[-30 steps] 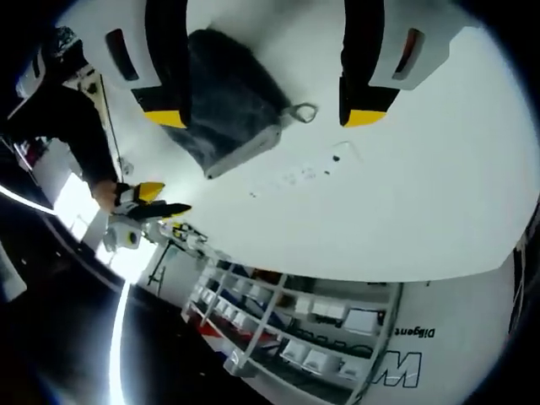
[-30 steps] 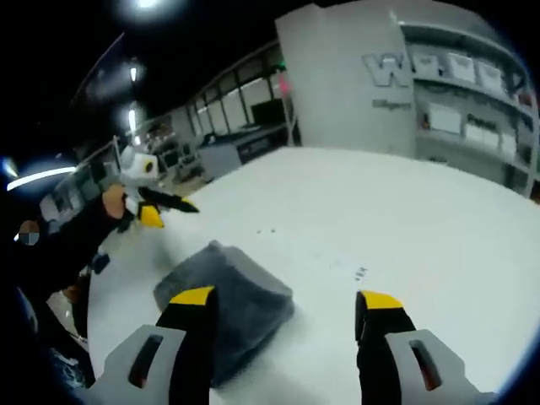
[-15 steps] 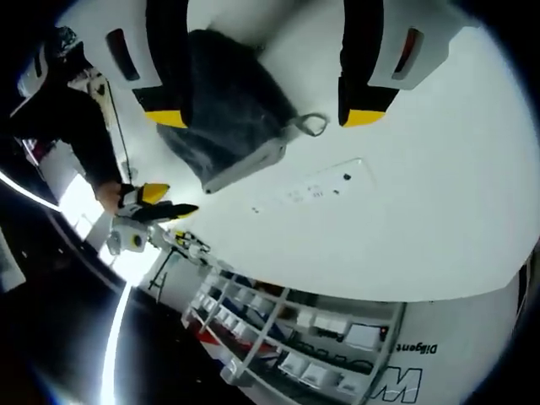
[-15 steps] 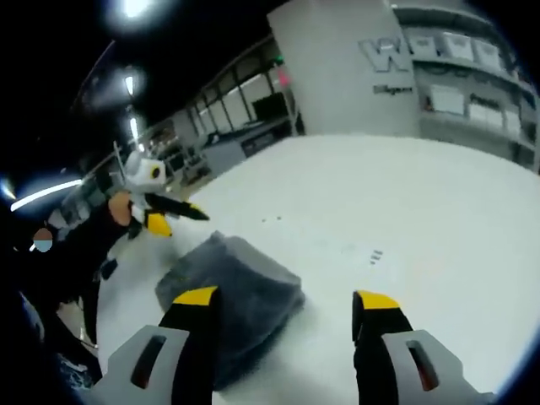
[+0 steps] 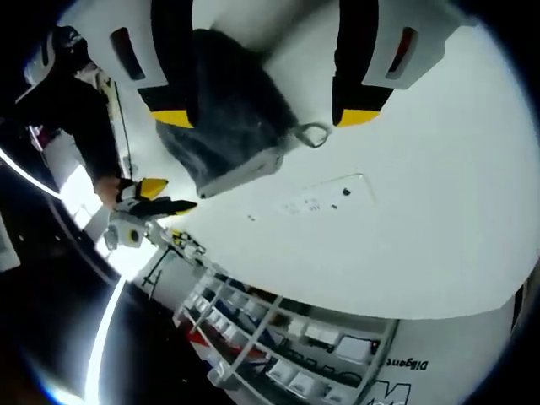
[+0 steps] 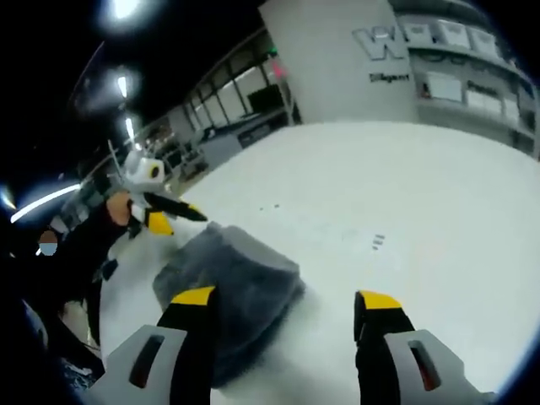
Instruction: Open the folded towel by lifting each exposed corner and separating the folded layers until the towel lies flat within the target outline without major curled edges
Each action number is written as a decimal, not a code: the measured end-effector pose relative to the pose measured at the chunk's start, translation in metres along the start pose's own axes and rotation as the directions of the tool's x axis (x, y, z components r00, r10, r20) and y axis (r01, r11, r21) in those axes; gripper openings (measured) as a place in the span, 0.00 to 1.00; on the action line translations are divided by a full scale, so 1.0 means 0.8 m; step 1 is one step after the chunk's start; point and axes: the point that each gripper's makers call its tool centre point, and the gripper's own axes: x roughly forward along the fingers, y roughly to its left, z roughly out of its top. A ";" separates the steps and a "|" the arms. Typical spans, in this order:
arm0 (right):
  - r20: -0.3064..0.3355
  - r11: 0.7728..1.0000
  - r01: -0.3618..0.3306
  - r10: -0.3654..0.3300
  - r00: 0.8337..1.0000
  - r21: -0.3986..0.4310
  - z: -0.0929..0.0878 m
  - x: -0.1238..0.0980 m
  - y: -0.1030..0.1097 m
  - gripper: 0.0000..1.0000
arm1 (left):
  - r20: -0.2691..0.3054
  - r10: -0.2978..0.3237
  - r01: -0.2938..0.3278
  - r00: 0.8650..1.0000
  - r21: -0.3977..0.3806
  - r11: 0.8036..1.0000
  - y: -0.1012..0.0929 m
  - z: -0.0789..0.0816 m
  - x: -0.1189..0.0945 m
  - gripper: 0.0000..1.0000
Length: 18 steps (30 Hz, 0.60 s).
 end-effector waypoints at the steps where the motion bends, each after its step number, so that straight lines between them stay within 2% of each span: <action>1: -0.004 1.000 -0.002 0.002 1.000 0.001 -0.001 0.000 0.001 0.65 | -0.006 0.004 -0.004 1.000 0.002 1.000 -0.003 -0.005 0.002 0.61; 4: -0.010 1.000 -0.001 0.001 1.000 0.010 -0.005 0.002 0.003 0.67 | -0.007 0.012 -0.012 1.000 -0.014 1.000 -0.016 -0.020 0.006 0.60; 7: -0.016 1.000 -0.004 0.005 1.000 0.020 -0.009 0.005 0.007 0.68 | -0.009 0.002 -0.002 1.000 -0.029 1.000 -0.013 -0.017 0.004 0.60; 12: -0.025 0.999 -0.014 0.015 1.000 0.041 -0.016 0.007 0.013 0.67 | -0.022 -0.006 0.006 1.000 -0.032 0.999 -0.017 -0.025 0.006 0.57; 16: -0.014 0.989 -0.081 0.083 0.996 0.121 -0.024 0.010 0.027 0.65 | -0.041 -0.014 0.012 0.999 -0.051 0.999 -0.021 -0.038 0.012 0.57; 18: -0.017 0.988 -0.084 0.087 0.996 0.133 -0.029 0.012 0.027 0.63 | -0.040 -0.005 0.003 0.999 -0.055 0.998 -0.020 -0.040 0.013 0.58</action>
